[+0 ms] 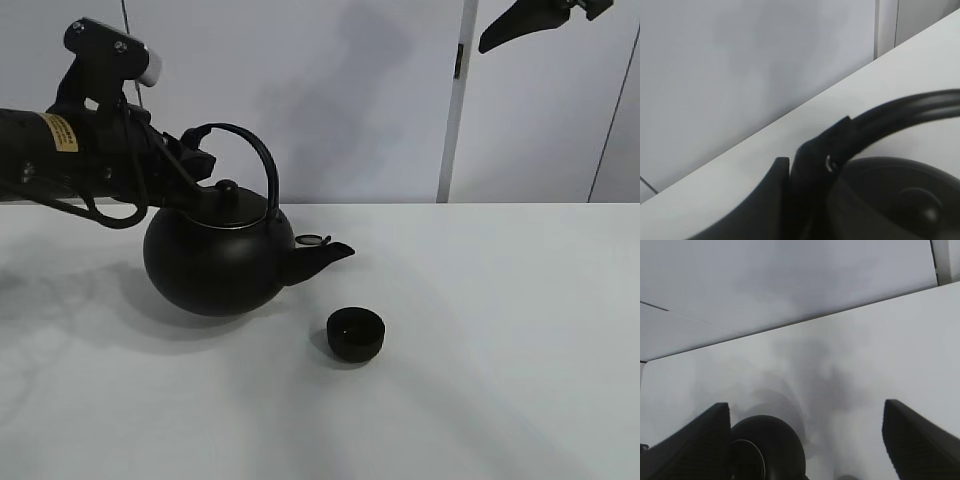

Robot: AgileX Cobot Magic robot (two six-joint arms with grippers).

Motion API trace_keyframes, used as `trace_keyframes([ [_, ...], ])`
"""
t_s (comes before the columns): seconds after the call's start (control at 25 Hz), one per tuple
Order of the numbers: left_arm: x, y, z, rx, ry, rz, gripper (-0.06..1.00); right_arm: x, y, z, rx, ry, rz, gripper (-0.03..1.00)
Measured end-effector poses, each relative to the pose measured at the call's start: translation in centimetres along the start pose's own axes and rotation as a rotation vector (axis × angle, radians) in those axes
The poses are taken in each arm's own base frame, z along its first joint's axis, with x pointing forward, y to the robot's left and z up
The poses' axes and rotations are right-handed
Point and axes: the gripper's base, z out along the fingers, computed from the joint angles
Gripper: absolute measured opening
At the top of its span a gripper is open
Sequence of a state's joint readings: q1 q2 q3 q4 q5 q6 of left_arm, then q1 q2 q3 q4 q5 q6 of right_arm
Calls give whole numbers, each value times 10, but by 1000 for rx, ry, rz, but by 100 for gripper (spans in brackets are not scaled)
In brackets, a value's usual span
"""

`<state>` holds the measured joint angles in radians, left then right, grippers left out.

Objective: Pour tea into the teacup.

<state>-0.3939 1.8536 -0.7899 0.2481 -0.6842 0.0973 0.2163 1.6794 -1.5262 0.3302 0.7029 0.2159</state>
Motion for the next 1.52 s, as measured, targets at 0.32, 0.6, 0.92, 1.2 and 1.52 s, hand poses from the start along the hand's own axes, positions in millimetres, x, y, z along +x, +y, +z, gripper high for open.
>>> trace_keyframes([
  [0.32, 1, -1, 1, 18, 16, 80, 11, 0, 0, 0, 0, -1, 0, 57],
  [0.6, 2, -3, 2, 43, 19, 126, 11, 0, 0, 0, -1, -3, 0, 57],
  [0.92, -2, -2, 10, 51, 3, 154, 11, -1, 0, 0, -2, -8, 0, 57],
  [1.2, -2, -2, 10, 52, 2, 194, 10, -1, 0, 0, -2, -11, 0, 57],
  [1.52, -2, -2, 10, 52, 1, 240, 10, -1, 0, 0, -3, -13, 0, 57],
])
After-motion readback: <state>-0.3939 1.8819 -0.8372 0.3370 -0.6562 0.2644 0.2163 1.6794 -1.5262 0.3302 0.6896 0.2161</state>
